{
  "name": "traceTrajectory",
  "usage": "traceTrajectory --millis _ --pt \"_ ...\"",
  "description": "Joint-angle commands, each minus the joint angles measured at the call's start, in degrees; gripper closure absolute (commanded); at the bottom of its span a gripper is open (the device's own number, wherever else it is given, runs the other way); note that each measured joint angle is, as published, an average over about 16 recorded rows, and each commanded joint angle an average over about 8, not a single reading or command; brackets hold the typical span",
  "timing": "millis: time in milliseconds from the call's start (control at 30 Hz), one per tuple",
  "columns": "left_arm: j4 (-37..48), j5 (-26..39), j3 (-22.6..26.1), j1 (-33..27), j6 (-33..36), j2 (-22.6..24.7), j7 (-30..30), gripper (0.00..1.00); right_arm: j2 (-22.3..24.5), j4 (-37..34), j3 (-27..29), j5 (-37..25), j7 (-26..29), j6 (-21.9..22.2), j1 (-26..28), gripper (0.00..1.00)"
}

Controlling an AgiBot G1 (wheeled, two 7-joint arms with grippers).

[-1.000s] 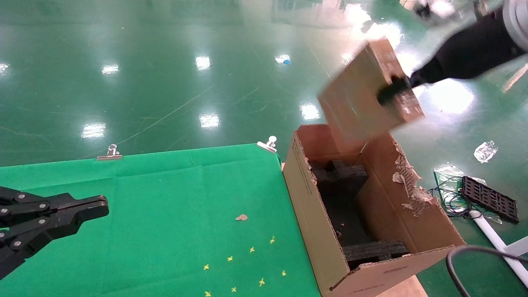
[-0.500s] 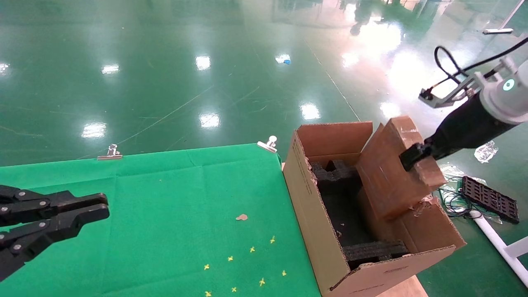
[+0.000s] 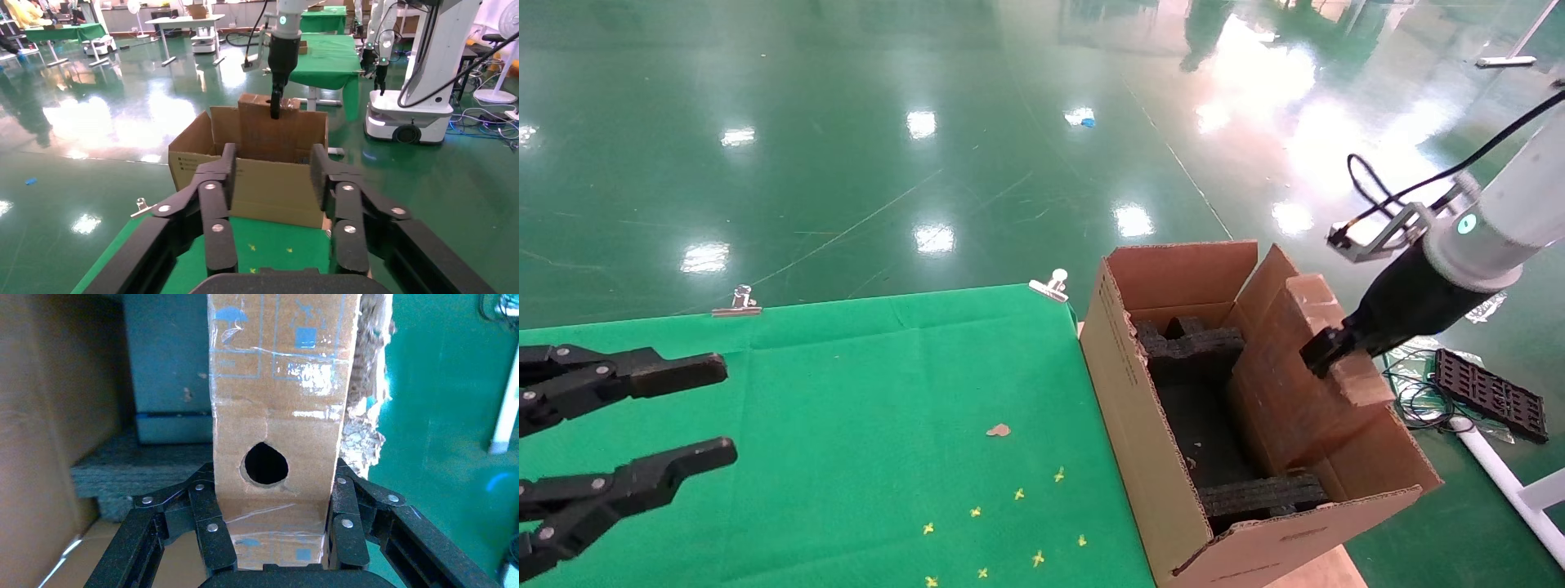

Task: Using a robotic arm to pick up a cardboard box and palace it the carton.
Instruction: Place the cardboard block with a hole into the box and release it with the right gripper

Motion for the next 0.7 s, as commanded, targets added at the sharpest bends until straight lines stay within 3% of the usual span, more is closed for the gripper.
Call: traceTrajectory --millis 33,367,700 --pt "0.0 0.0 0.0 0.0 0.0 0.0 0.0 0.00 -0.6 -0.9 -0.1 -0.2 0.1 0.6 -1.2 1.00" --pt "0.0 0.0 0.0 0.0 0.0 0.0 0.0 0.00 -3.4 -3.2 0.0 0.1 1.6 7.0 -8.1 1.00" --pt "0.0 -0.1 0.1 0.0 0.0 0.0 0.0 0.00 -4.6 -4.0 1.2 1.7 2.1 18.2 -15.7 1.00"
